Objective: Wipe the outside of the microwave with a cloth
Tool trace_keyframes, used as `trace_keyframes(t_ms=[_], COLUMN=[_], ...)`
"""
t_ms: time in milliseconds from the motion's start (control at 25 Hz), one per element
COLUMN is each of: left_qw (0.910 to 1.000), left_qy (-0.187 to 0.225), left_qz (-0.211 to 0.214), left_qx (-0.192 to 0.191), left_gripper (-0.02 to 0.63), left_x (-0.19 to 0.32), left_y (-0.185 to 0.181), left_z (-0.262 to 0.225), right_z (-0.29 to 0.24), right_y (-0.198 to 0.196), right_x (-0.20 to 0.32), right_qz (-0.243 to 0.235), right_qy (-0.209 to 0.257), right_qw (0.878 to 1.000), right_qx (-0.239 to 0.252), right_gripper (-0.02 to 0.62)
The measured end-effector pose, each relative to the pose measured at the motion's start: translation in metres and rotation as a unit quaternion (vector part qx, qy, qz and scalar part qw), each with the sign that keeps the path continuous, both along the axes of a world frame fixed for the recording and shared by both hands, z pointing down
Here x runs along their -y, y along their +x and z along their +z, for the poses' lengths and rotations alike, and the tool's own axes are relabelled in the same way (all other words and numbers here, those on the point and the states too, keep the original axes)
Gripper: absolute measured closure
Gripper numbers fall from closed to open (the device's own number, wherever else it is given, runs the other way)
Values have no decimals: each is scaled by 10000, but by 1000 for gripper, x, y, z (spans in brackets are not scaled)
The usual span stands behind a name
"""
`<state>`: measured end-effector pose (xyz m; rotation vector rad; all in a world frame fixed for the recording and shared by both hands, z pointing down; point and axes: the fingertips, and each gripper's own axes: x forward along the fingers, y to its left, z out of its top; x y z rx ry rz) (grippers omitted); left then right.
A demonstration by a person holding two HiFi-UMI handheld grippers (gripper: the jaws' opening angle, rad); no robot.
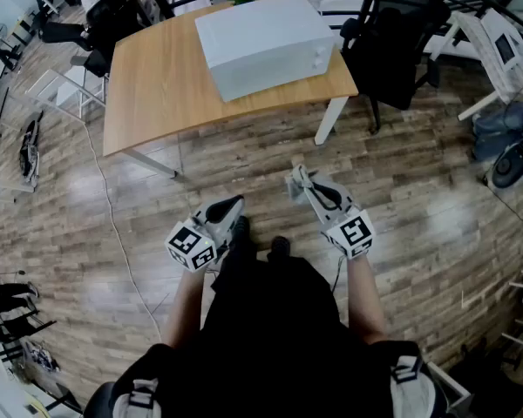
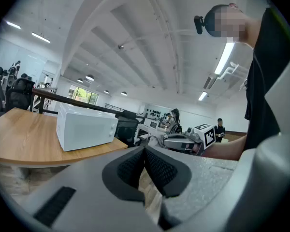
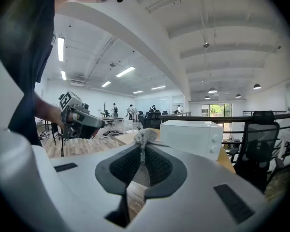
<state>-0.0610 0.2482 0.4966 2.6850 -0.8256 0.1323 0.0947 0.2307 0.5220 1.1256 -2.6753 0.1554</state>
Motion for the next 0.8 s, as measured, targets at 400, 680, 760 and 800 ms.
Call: trace_keyframes(t_ms=[400, 680, 760, 800], left_qw=[9995, 9996, 9995, 9995], left_qy=[203, 216, 225, 227], left_qz=[67, -19, -24, -29], left_qx=[246, 207, 206, 204], left_gripper=[603, 603, 603, 603], left_x=[-4, -1, -1, -1], left_y=[-2, -13, -15, -15], left_z=[-2, -6, -5, -5], right_z=[1, 0, 1, 2], right_y=[-13, -24, -27, -28], right_x=[-4, -2, -3, -3], right_qz=[-76, -165, -203, -219], right_qy=[78, 52, 48, 53], right_qw=[9999, 9998, 9997, 9996], right_qx=[-24, -96, -141, -166], right_gripper=[570, 571, 569, 569])
